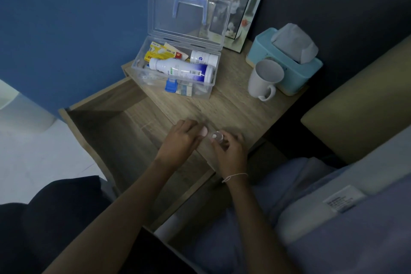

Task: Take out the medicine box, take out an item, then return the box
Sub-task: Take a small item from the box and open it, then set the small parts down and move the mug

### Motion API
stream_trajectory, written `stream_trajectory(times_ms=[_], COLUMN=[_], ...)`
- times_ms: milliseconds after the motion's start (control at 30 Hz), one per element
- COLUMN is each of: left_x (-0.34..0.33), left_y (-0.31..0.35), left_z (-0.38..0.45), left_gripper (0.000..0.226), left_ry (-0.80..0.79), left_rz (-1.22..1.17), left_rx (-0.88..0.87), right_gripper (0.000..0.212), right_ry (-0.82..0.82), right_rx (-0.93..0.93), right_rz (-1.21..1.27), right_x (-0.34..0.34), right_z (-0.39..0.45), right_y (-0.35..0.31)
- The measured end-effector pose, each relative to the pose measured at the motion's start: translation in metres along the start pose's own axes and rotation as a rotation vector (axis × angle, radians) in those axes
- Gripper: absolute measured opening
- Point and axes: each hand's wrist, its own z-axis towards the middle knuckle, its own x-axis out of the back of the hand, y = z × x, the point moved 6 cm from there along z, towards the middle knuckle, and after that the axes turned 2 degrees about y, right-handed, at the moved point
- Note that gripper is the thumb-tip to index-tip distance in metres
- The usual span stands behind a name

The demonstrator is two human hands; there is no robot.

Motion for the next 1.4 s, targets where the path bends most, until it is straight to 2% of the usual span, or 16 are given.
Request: stream_trajectory(times_ms=[167,400,500,567,733,867,1067,1267,1400], left_x=[0.004,0.006,0.004,0.004,0.007,0.002,-0.017,-0.025,-0.027], left_y=[0.008,0.013,0.011,0.007,-0.01,-0.019,-0.041,-0.052,-0.052], left_z=[-0.006,-0.011,-0.011,-0.008,0.016,0.035,0.046,0.043,0.043], left_gripper=[0.026,0.023,0.03,0.036,0.037,0.043,0.055,0.05,0.051], left_ry=[0.037,0.043,0.023,0.004,-0.004,-0.033,-0.131,-0.157,-0.135], left_rz=[-0.056,-0.056,-0.068,-0.082,-0.021,0.07,0.072,0.084,0.086], left_rx=[-0.018,-0.066,-0.044,-0.025,-0.015,-0.08,-0.038,-0.052,-0.032], right_gripper=[0.03,0.033,0.055,0.067,0.063,0.065,0.075,0.044,0.026], right_ry=[0.055,0.046,0.065,0.122,0.312,0.457,0.513,0.555,0.54], right_rx=[0.013,-0.014,-0.052,-0.081,-0.037,-0.01,-0.156,-0.253,-0.243], right_rz=[-0.097,-0.119,-0.054,0.023,0.056,0.074,0.108,0.318,0.232], right_x=[0.01,0.011,0.011,0.016,0.041,0.059,0.067,0.069,0.065], right_z=[-0.007,-0.008,-0.008,-0.006,0.023,0.059,0.109,0.134,0.141], right_y=[-0.004,-0.002,-0.003,-0.004,-0.014,-0.022,-0.008,0.01,0.014])
